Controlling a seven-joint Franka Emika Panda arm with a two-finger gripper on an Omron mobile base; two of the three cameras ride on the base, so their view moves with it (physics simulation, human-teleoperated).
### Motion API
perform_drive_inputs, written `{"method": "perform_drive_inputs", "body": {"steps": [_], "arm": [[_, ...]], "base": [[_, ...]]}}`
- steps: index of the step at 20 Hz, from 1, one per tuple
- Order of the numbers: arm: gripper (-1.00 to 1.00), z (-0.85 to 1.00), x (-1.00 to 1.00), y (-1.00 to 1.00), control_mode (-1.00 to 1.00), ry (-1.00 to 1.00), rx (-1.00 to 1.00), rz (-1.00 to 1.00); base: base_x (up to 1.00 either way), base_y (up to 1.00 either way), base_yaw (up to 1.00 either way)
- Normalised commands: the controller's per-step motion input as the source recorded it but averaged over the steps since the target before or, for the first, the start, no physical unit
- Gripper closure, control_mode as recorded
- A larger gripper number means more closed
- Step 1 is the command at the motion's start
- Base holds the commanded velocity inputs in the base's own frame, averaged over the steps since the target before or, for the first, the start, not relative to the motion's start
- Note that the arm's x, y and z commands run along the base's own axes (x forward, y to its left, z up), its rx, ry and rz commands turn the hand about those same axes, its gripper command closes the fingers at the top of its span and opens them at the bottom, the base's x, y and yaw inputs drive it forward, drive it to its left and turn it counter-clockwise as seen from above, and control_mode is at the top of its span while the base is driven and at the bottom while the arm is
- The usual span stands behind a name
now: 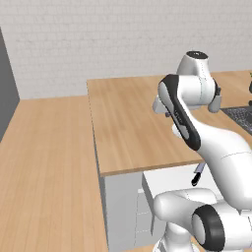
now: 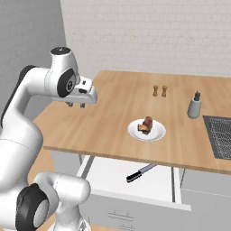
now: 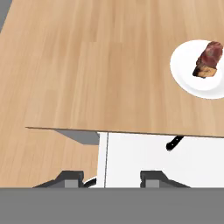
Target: Pick up the knife from the drawer and place it on the cutting board. Then place the meat from the plate to the cutting board.
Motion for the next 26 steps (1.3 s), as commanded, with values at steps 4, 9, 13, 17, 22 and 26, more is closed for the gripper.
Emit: {"method": "perform_drive_inputs", "body": {"steps": [4,9,13,17,22,26], "arm": [[-1.00,0.00,-0.13,-0.03,-1.00,0.00,0.00,0.00],[-1.00,-0.01,-0.40,-0.26,-1.00,0.00,0.00,-0.04],[-1.00,-0.11,-0.68,-0.36,-1.00,0.00,0.00,-0.06],[-1.00,-0.14,-0.58,-0.26,-1.00,0.00,0.00,-0.02],[-1.00,-0.14,-0.53,-0.39,-1.00,0.00,0.00,-0.02],[-1.00,-0.17,-0.26,-0.14,-1.00,0.00,0.00,-0.01]], "base": [[0.00,0.00,0.00],[0.00,0.00,0.00],[0.00,0.00,0.00],[0.00,0.00,0.00],[0.00,0.00,0.00],[0.00,0.00,0.00]]}}
